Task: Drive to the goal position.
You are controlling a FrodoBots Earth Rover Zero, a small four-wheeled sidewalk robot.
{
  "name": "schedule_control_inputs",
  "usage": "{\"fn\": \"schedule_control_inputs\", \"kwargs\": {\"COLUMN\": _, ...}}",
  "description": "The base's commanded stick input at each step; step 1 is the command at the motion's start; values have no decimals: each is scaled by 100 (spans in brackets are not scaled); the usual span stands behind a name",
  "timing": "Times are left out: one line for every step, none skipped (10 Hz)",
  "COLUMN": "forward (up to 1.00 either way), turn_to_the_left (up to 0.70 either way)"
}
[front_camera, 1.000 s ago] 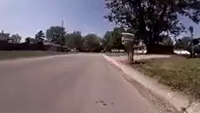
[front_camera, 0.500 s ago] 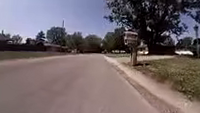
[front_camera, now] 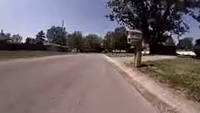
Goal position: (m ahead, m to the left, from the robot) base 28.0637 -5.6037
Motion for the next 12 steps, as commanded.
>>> {"fn": "schedule_control_inputs", "kwargs": {"forward": 70, "turn_to_the_left": 0}}
{"fn": "schedule_control_inputs", "kwargs": {"forward": 70, "turn_to_the_left": 0}}
{"fn": "schedule_control_inputs", "kwargs": {"forward": 70, "turn_to_the_left": 0}}
{"fn": "schedule_control_inputs", "kwargs": {"forward": 70, "turn_to_the_left": 0}}
{"fn": "schedule_control_inputs", "kwargs": {"forward": 70, "turn_to_the_left": 0}}
{"fn": "schedule_control_inputs", "kwargs": {"forward": 70, "turn_to_the_left": 0}}
{"fn": "schedule_control_inputs", "kwargs": {"forward": 70, "turn_to_the_left": 0}}
{"fn": "schedule_control_inputs", "kwargs": {"forward": 70, "turn_to_the_left": 0}}
{"fn": "schedule_control_inputs", "kwargs": {"forward": 70, "turn_to_the_left": 0}}
{"fn": "schedule_control_inputs", "kwargs": {"forward": 70, "turn_to_the_left": 0}}
{"fn": "schedule_control_inputs", "kwargs": {"forward": 70, "turn_to_the_left": 0}}
{"fn": "schedule_control_inputs", "kwargs": {"forward": 70, "turn_to_the_left": 0}}
